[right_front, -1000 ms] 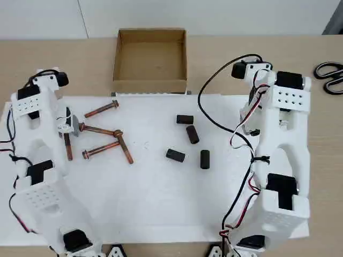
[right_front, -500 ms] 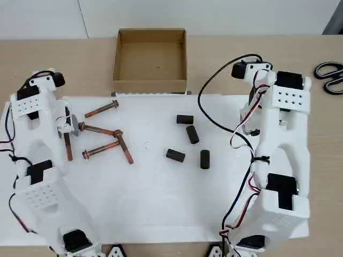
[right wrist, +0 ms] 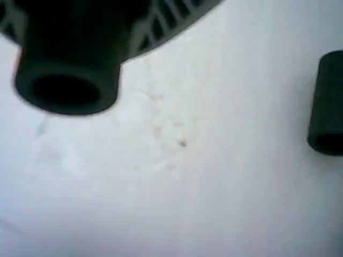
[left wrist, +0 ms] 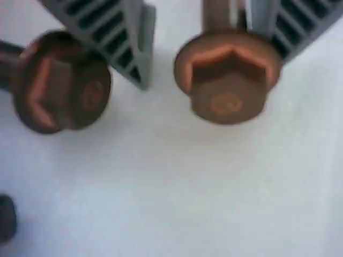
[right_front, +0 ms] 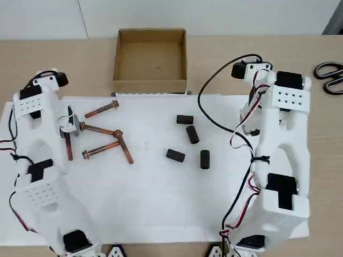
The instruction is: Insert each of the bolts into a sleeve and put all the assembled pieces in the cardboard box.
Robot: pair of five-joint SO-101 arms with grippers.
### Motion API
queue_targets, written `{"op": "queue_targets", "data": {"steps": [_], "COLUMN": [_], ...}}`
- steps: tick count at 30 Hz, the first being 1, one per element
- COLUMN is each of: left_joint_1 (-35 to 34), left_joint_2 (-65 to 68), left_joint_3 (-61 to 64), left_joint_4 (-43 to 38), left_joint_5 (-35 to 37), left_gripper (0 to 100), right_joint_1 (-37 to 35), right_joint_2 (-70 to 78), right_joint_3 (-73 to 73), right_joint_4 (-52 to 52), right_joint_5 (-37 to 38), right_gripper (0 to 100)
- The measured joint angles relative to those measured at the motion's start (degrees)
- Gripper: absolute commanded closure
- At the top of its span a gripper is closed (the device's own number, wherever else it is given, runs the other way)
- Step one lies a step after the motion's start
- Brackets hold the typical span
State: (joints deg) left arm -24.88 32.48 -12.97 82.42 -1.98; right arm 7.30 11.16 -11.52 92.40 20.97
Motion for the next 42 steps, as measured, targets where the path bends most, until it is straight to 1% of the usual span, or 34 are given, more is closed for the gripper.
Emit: {"op": "queue_targets", "data": {"steps": [2, 4, 5, 20, 24, 29, 34, 39, 42], "left_joint_1": [0.00, 0.09, 0.26, 0.44, 2.29, 5.80, 10.46, 12.57, 13.63], "left_joint_2": [0.00, 0.18, 0.26, 0.44, -2.37, -10.81, -21.45, -32.44, -39.47], "left_joint_3": [0.00, 0.00, -0.09, -0.35, -0.09, -0.09, -0.09, -0.09, -0.09], "left_joint_4": [0.00, 0.00, 0.00, 0.09, 1.41, 7.12, 12.04, 13.27, 13.27], "left_joint_5": [0.00, 0.00, 0.00, 0.18, 0.26, 0.26, 0.00, 0.00, 1.05], "left_gripper": [93, 99, 100, 99, 99, 99, 99, 99, 99], "right_joint_1": [0.00, 0.00, 0.00, -0.09, -2.11, -3.08, -4.22, -4.31, -4.40], "right_joint_2": [0.00, 0.00, 0.00, -0.35, -2.29, -9.58, -19.60, -29.01, -34.11], "right_joint_3": [0.00, 0.00, 0.00, 0.00, 0.35, 0.62, 0.62, 0.62, 3.43], "right_joint_4": [0.00, 0.00, 0.00, 0.00, 2.29, 2.81, 3.34, 3.34, 3.34], "right_joint_5": [0.00, 0.00, 0.00, 0.00, -0.44, -3.78, -4.22, -4.22, -4.31], "right_gripper": [99.2, 99.2, 99.2, 99.3, 99.5, 99.5, 99.5, 99.6, 99.7]}}
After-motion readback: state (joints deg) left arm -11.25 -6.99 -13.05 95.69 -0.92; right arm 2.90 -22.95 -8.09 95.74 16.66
